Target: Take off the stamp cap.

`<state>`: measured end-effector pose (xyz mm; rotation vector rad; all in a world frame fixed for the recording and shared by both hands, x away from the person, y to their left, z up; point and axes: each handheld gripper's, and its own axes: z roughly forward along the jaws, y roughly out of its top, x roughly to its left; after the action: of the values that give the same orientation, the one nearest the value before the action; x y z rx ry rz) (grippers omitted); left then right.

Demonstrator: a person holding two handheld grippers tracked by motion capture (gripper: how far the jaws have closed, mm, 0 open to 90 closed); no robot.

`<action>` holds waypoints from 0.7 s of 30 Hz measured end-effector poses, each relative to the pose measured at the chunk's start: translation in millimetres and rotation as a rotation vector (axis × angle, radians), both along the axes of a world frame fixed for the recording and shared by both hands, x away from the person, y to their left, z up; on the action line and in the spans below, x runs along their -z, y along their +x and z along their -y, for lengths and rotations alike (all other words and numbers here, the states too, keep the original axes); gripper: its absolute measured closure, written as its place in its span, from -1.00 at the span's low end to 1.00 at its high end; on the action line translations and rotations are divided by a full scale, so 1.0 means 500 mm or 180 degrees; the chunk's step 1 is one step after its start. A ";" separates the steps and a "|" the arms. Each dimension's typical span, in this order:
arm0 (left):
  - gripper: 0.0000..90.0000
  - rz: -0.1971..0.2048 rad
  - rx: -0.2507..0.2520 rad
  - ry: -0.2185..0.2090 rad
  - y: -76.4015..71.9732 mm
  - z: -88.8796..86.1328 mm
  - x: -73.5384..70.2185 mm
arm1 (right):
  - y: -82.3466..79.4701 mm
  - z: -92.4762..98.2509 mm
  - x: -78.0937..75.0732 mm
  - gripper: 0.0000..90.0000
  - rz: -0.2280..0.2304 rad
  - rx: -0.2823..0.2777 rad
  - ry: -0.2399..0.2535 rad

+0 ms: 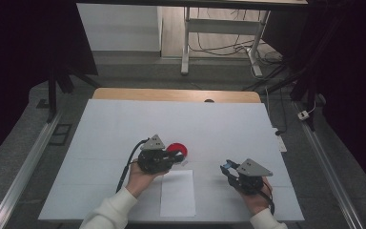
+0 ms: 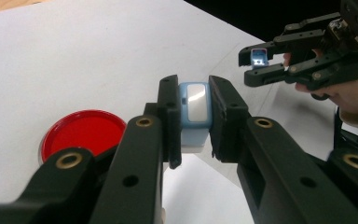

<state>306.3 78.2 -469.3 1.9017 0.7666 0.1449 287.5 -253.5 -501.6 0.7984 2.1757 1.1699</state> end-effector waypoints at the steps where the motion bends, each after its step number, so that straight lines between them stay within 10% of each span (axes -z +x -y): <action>1: 0.68 -0.0002 -0.0005 -0.0004 0.000 0.000 0.000 | -0.001 0.008 0.000 0.44 -0.0005 0.0012 0.0001; 21: 0.68 0.0023 -0.0089 -0.0055 0.014 -0.019 -0.005 | -0.012 0.084 -0.005 0.43 0.0009 0.0232 0.0070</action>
<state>313.3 87.7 -466.7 1.8738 0.7875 0.1622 281.7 -295.5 -498.9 0.8776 2.1166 1.1594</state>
